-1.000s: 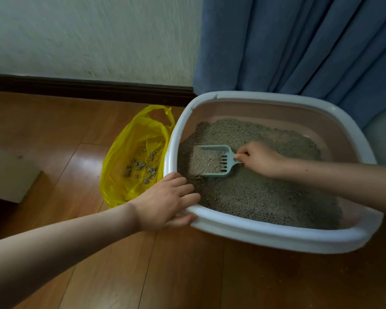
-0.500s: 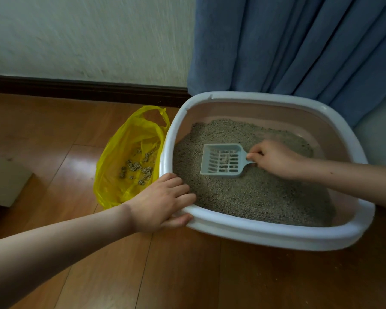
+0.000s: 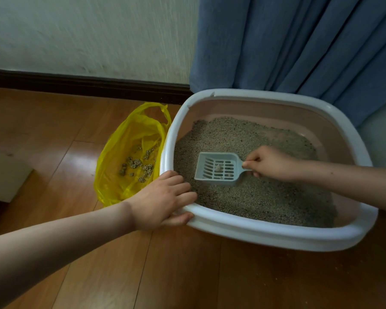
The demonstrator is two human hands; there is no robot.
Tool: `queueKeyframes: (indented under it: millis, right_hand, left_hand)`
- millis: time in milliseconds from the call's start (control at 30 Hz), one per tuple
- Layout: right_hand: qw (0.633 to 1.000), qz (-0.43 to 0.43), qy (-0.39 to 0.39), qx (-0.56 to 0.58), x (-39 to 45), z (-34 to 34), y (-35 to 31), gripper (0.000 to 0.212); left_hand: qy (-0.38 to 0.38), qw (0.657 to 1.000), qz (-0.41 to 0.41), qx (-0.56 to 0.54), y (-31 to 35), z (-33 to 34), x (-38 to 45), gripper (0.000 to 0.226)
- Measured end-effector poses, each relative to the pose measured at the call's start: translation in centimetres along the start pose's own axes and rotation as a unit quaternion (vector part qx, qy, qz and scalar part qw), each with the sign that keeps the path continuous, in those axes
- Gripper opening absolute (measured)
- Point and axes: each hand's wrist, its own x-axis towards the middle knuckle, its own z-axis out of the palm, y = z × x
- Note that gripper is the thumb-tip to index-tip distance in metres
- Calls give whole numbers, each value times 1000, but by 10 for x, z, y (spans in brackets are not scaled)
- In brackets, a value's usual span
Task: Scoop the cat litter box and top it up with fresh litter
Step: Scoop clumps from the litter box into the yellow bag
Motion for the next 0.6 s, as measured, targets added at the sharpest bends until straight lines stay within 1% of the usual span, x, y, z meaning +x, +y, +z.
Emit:
queueKeyframes:
  millis: [67,200,333,433,600]
  right_hand:
    - [1000,-5,1,-7,2,-1,-3,36]
    - [1000,-7,4,-7,3,-4,-10,32]
    - [1000,-14,2,-6,2,-7,-13,35]
    - [1000,-13,-4,0,1,-8,-12,32]
    - [999,-2,35,-3,3,-12,-14,26]
  left_hand:
    - [0,1000,1,2,0,0,0,30]
    - [3,1000,2,4,0,0,0,30]
    - [9,1000,6,4,0,0,1,28]
    - [9,1000,7,3,0,0,0,28]
    - [8,1000,10,-2,-1,1,0,25]
